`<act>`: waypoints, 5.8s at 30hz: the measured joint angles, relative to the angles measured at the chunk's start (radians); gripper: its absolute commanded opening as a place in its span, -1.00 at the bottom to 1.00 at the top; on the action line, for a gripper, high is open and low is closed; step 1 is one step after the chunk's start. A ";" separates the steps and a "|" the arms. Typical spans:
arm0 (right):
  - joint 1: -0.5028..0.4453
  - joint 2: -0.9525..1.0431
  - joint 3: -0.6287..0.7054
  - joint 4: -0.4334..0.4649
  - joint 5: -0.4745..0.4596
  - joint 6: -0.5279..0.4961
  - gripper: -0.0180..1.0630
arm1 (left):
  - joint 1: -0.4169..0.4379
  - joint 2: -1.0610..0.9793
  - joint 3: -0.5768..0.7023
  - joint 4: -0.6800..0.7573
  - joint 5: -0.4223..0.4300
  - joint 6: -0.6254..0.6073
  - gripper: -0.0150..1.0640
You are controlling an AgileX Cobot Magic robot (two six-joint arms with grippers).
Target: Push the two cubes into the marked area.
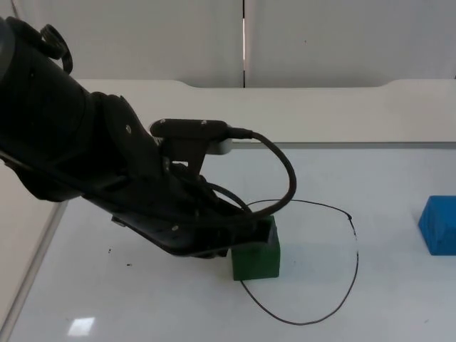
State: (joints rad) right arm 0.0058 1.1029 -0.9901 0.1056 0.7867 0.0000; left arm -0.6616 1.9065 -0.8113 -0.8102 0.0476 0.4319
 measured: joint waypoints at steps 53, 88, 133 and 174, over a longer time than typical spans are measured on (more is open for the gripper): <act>0.000 0.000 0.000 0.000 0.002 0.000 0.07 | 0.054 -0.271 0.136 0.183 -0.041 -0.011 -0.98; 0.000 0.000 0.000 0.000 0.002 -0.013 0.07 | 0.714 -1.552 0.465 0.485 0.407 -0.227 -0.98; 0.000 0.236 0.000 -0.049 0.001 -0.039 -0.61 | 0.715 -1.840 0.465 0.479 0.518 -0.195 -0.98; 0.008 0.638 0.161 0.003 -0.383 -0.022 -0.97 | 0.715 -1.840 0.465 0.479 0.518 -0.193 -0.98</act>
State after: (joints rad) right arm 0.0138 1.7405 -0.8287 0.1088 0.4034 -0.0223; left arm 0.0539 0.0661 -0.3459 -0.3310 0.5657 0.2386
